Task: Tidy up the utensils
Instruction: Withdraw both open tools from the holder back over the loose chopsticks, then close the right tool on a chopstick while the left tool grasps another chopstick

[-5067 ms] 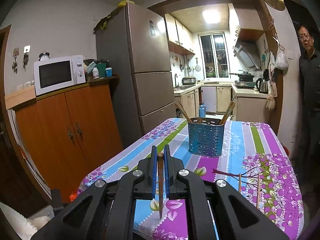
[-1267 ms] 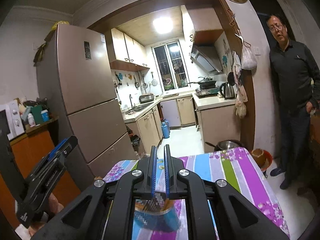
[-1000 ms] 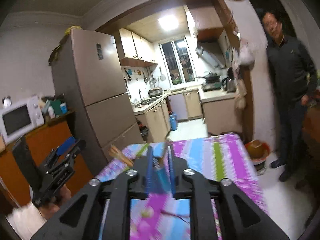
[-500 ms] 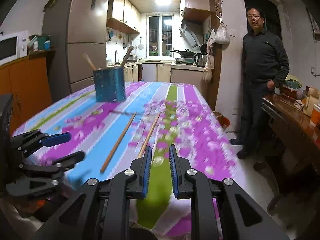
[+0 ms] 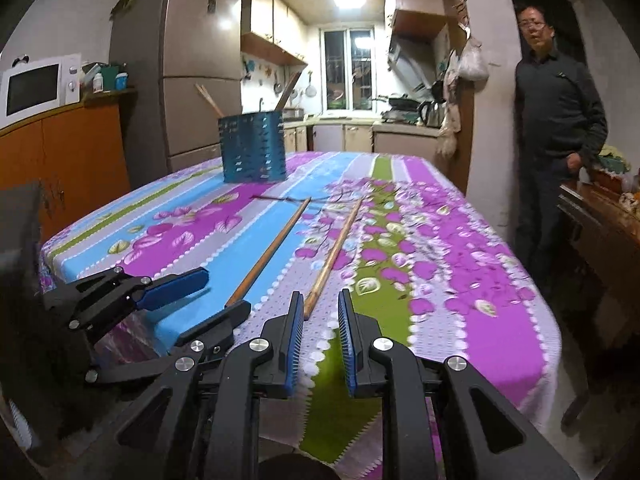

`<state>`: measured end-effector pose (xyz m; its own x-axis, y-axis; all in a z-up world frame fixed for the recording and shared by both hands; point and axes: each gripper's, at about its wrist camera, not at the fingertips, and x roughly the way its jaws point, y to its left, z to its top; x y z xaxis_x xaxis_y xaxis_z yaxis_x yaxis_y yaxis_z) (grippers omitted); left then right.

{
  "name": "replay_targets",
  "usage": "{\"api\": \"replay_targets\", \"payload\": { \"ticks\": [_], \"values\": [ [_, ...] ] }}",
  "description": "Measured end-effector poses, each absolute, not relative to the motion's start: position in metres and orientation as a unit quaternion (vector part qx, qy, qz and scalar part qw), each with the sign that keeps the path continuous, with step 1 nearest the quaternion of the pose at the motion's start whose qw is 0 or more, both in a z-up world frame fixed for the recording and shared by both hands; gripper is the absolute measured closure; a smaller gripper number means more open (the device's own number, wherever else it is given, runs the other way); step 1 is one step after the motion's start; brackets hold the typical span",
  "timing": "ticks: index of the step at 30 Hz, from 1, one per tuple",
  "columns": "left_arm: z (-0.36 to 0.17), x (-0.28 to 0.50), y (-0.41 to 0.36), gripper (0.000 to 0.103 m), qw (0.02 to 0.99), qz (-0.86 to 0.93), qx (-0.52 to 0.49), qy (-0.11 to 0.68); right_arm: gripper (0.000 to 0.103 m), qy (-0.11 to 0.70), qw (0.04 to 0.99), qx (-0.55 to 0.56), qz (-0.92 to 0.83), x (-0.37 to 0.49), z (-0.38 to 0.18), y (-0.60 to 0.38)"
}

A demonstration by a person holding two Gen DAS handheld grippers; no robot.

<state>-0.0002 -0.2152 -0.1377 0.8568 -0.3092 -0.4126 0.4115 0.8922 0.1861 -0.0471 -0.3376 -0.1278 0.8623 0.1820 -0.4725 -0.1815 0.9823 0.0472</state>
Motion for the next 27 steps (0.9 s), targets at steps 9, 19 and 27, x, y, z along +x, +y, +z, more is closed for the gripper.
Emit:
{"api": "replay_targets", "payload": {
  "ticks": [9,19,27],
  "values": [
    [-0.139,0.002,-0.209,0.078,0.957,-0.177,0.135,0.185,0.084,0.264,0.960,-0.005,0.097,-0.034,-0.142,-0.328],
    [-0.140,0.004,-0.207,0.076,0.959,-0.171,0.126,0.187,0.095,0.244,0.968,-0.011,0.063,-0.039,-0.147,-0.321],
    [-0.143,0.008,-0.213,0.078,0.963,-0.158,0.126,0.179,0.095,0.220,0.975,-0.011,0.039,-0.049,-0.153,-0.321]
  ]
}}
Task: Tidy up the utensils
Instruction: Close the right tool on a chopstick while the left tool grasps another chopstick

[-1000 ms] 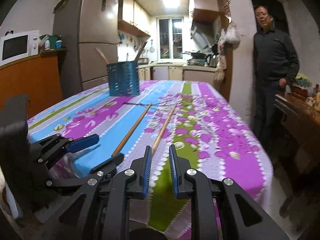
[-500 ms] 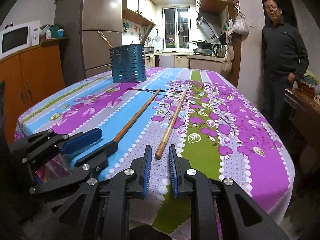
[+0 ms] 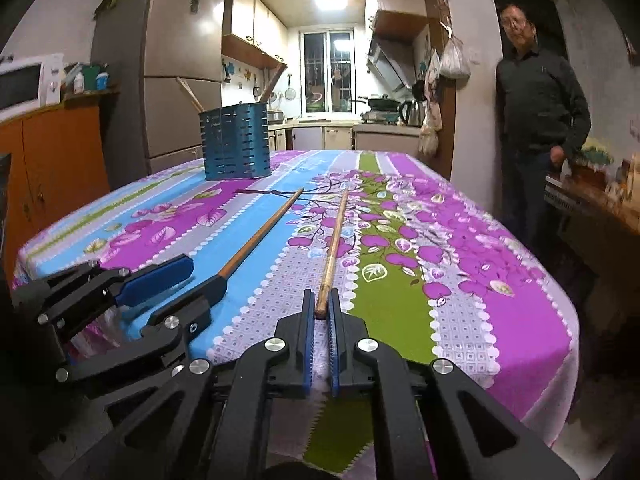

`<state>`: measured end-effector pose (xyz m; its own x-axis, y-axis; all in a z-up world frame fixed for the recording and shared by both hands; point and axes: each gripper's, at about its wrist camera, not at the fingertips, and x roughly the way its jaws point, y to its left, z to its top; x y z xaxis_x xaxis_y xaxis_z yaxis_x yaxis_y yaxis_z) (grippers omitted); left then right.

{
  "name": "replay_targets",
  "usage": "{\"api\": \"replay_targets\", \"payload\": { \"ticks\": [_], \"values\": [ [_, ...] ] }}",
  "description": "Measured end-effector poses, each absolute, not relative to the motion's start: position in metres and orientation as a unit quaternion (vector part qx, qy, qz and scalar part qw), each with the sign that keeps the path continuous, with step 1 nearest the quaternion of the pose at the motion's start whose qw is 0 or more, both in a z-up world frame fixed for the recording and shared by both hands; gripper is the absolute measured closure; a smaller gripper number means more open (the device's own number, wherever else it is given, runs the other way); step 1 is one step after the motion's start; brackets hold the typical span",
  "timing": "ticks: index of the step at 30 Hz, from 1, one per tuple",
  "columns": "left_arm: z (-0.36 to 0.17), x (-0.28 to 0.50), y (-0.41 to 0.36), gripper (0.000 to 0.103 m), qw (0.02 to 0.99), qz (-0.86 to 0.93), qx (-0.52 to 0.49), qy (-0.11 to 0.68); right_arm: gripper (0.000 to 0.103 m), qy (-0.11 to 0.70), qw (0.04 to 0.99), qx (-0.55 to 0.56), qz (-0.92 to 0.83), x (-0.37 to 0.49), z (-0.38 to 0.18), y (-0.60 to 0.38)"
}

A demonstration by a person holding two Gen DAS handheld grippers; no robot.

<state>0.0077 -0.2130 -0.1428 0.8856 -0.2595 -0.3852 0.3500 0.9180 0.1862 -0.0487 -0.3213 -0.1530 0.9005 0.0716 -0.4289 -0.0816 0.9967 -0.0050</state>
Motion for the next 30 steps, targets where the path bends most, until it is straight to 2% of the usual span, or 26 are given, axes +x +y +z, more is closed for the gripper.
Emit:
{"api": "replay_targets", "payload": {
  "ticks": [3,5,30],
  "values": [
    [-0.144,0.008,-0.212,0.081,0.963,-0.166,0.122,0.176,0.095,0.211,0.976,-0.021,0.038,-0.051,-0.155,-0.320],
    [-0.145,0.008,-0.213,0.094,0.960,-0.178,0.127,0.177,0.095,0.215,0.975,-0.014,0.044,-0.049,-0.154,-0.323],
    [-0.145,0.017,-0.194,0.097,0.957,-0.203,0.112,0.174,0.096,0.218,0.974,0.015,0.052,-0.046,-0.153,-0.330]
  ]
}}
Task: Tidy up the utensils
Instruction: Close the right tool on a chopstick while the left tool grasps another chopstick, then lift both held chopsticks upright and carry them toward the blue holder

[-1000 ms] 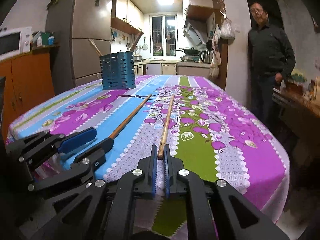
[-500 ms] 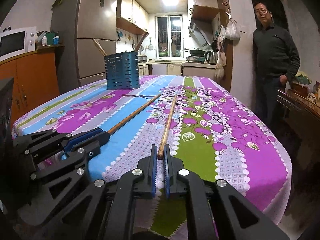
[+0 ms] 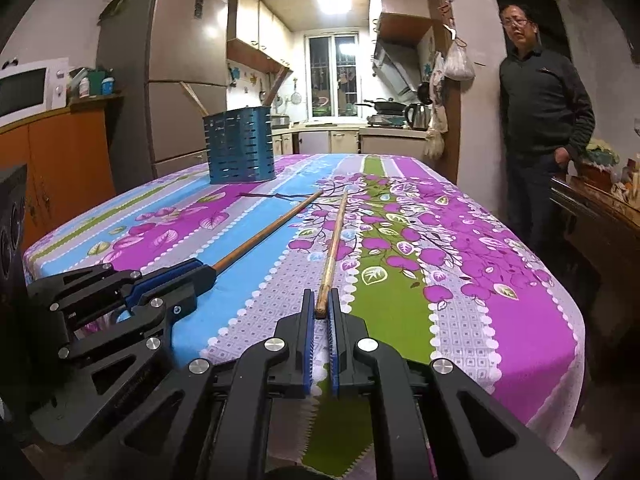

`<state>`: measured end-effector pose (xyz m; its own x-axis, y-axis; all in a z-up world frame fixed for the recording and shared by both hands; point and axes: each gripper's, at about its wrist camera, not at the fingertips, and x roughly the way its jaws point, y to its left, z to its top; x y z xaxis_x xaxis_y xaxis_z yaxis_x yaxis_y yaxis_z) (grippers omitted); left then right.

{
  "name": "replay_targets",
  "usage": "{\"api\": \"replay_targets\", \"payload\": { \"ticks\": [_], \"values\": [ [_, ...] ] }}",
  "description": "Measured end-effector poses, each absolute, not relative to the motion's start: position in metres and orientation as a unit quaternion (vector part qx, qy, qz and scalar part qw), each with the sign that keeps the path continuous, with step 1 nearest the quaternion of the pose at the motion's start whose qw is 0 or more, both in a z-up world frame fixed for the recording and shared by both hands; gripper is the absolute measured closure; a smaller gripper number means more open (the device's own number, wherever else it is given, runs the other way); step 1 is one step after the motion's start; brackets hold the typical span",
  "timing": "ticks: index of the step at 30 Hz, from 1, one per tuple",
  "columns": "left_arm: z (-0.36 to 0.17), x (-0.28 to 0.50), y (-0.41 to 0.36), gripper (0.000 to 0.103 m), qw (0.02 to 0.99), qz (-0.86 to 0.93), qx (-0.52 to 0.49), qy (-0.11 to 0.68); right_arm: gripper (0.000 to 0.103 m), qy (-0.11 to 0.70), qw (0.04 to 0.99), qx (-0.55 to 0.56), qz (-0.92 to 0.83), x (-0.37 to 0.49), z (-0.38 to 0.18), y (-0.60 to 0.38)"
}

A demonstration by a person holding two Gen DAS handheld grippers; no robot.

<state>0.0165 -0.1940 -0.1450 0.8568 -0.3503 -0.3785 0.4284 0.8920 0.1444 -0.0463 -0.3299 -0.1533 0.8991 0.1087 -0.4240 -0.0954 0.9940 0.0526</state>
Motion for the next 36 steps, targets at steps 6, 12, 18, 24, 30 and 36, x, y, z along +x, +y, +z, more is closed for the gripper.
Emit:
{"api": "replay_targets", "payload": {
  "ticks": [6,12,18,24,30,36],
  "values": [
    [-0.139,0.016,-0.182,0.098,0.955,-0.207,0.105,0.183,0.096,0.220,0.974,0.022,0.046,-0.049,-0.151,-0.330],
    [-0.118,0.013,-0.159,0.098,0.962,-0.194,0.089,0.169,0.096,0.200,0.979,0.007,0.035,-0.057,-0.131,-0.328],
    [-0.078,0.015,-0.123,0.098,0.972,-0.166,0.077,0.145,0.096,0.161,0.986,-0.017,0.041,-0.063,-0.091,-0.324],
    [-0.032,0.022,-0.082,0.098,0.981,-0.146,0.038,0.125,0.096,0.123,0.991,-0.029,0.053,-0.059,-0.048,-0.321],
    [0.013,0.045,-0.046,0.098,0.982,-0.142,-0.005,0.127,0.096,0.096,0.992,-0.045,0.068,-0.046,-0.005,-0.315],
    [0.044,0.068,-0.025,0.098,0.977,-0.148,-0.013,0.150,0.096,0.094,0.990,-0.035,0.099,-0.024,0.037,-0.312]
  ]
}}
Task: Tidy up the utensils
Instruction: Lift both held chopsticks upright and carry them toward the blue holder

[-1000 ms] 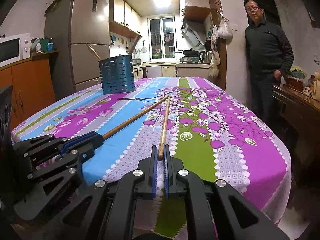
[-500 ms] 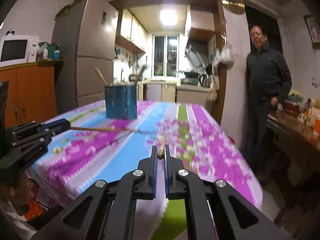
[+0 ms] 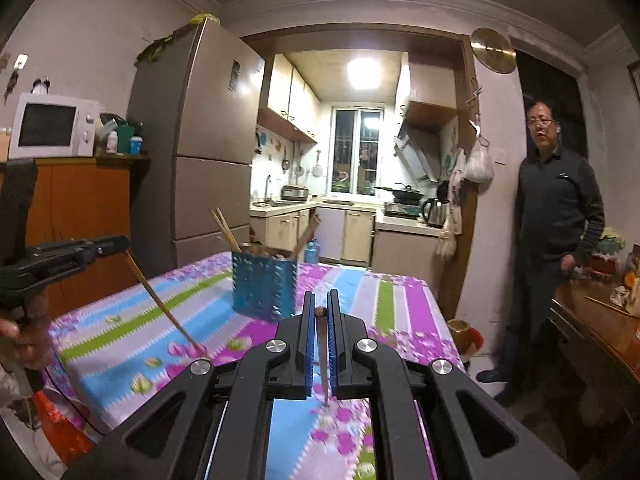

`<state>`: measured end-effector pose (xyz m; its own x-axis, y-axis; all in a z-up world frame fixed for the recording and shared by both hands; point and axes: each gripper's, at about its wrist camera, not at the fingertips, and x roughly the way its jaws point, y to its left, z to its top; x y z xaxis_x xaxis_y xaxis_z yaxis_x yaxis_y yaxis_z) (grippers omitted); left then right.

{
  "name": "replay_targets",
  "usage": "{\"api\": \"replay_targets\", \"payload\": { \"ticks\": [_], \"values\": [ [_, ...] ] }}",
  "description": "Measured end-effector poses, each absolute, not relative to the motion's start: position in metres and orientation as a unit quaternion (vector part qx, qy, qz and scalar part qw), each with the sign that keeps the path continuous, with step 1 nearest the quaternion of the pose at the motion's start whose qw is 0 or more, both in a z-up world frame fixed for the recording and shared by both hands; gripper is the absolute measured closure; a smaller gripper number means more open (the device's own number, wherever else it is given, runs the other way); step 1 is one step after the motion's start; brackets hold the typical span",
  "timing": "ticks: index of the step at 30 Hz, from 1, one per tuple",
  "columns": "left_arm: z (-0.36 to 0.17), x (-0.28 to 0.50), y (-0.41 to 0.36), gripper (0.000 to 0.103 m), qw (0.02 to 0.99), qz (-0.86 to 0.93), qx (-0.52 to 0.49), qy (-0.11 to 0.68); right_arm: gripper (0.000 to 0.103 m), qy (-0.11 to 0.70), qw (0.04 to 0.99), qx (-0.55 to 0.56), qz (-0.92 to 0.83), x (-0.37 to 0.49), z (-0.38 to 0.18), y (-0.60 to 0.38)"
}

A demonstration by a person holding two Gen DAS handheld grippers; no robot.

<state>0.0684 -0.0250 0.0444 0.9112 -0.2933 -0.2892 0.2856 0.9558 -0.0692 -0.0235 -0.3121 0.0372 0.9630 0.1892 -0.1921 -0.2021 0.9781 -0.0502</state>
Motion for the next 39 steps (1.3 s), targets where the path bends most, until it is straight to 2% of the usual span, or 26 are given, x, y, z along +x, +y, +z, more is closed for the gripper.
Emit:
{"api": "replay_targets", "payload": {
  "ticks": [11,34,39],
  "values": [
    [0.075,0.093,-0.006,0.098,0.972,-0.156,-0.024,0.174,0.096,0.117,0.984,-0.005,0.137,0.005,0.068,-0.299],
    [0.081,0.098,-0.001,0.098,0.966,-0.175,-0.026,0.189,0.096,0.139,0.976,-0.018,0.164,0.017,0.075,-0.270],
    [0.098,0.111,-0.010,0.098,0.967,-0.184,-0.020,0.177,0.096,0.130,0.975,-0.021,0.177,0.034,0.096,-0.264]
  ]
}}
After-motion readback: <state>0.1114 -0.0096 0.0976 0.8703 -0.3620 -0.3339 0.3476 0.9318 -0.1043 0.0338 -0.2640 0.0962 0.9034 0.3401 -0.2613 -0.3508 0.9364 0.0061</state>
